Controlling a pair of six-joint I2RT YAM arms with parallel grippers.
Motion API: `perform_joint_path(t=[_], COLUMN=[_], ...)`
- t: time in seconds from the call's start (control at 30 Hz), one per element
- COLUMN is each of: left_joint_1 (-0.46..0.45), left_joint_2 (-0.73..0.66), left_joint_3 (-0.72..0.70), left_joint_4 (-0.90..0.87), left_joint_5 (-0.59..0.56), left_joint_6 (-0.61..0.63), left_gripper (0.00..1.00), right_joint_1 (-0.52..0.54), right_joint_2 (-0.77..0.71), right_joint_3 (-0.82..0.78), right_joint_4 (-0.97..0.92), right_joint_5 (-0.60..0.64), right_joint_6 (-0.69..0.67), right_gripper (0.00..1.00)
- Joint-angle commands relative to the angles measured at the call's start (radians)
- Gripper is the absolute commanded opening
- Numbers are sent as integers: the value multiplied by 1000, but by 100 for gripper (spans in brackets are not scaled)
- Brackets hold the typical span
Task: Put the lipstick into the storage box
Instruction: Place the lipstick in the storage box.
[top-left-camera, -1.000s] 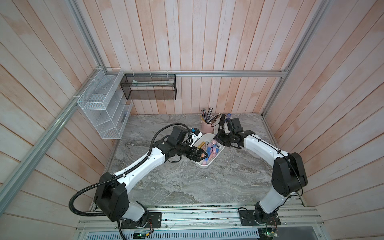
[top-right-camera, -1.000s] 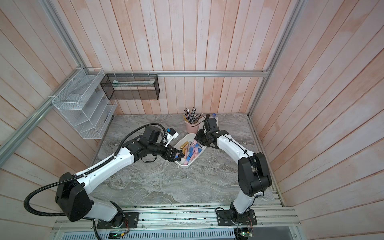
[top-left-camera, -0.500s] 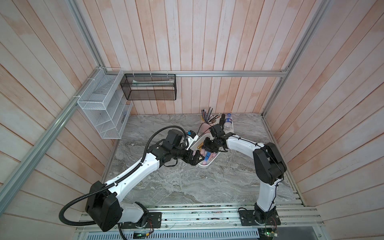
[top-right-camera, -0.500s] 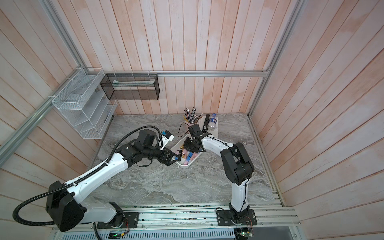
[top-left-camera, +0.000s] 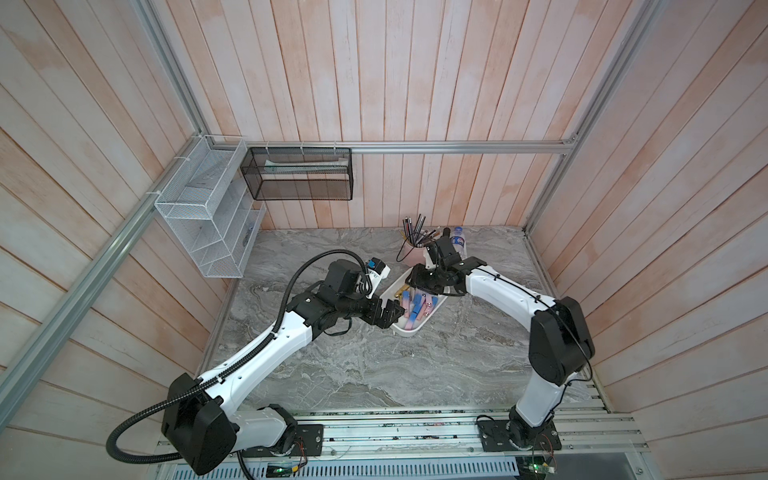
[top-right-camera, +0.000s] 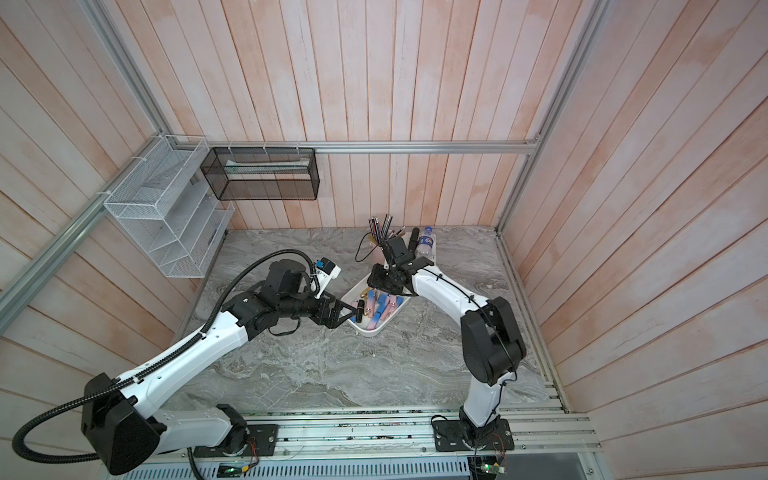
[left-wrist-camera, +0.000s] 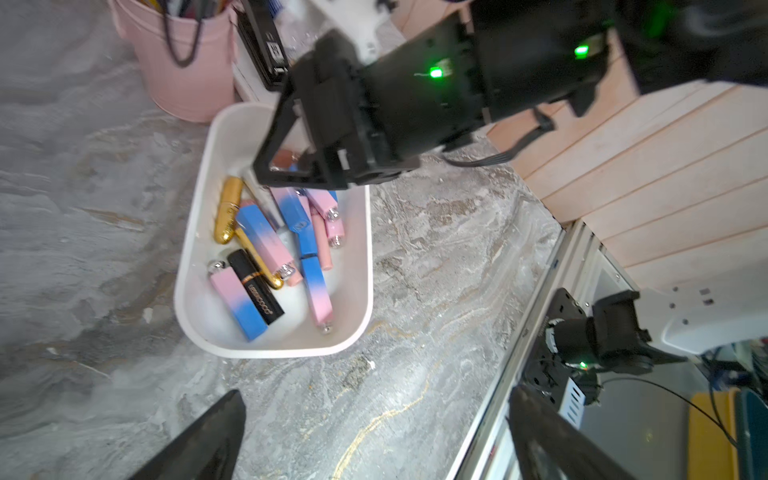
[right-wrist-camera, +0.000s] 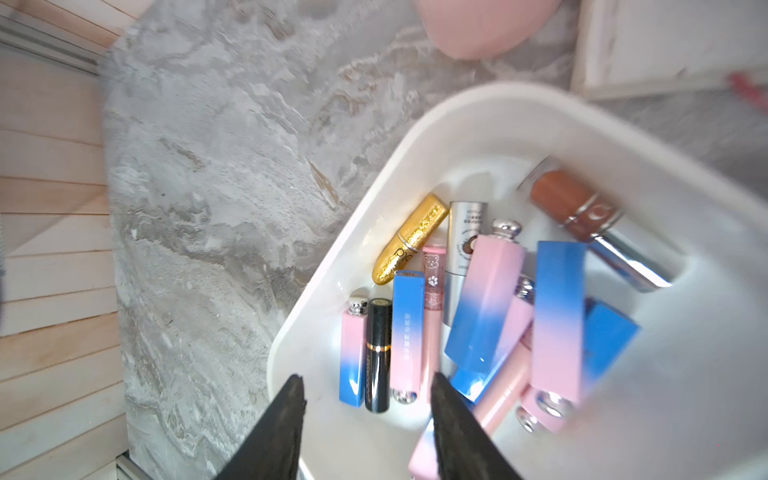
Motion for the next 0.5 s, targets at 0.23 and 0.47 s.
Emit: perform_joint_path(t=[0.23,0.47], left_joint_1=[244,273], left_joint_2=[-143,-243], left_joint_3=[-248,-570], left_joint_4=[332,822], left_joint_5=[-425,-685], left_joint_6=[-134,87], left_gripper=[100,100], right_joint_1=[-343,-406], right_joint_2=[-539,-829], right_joint_3=[-482,-901], right_joint_4=[200,659], right_joint_5=[364,545], right_joint_6=[-240,-533], right_gripper=[98,98])
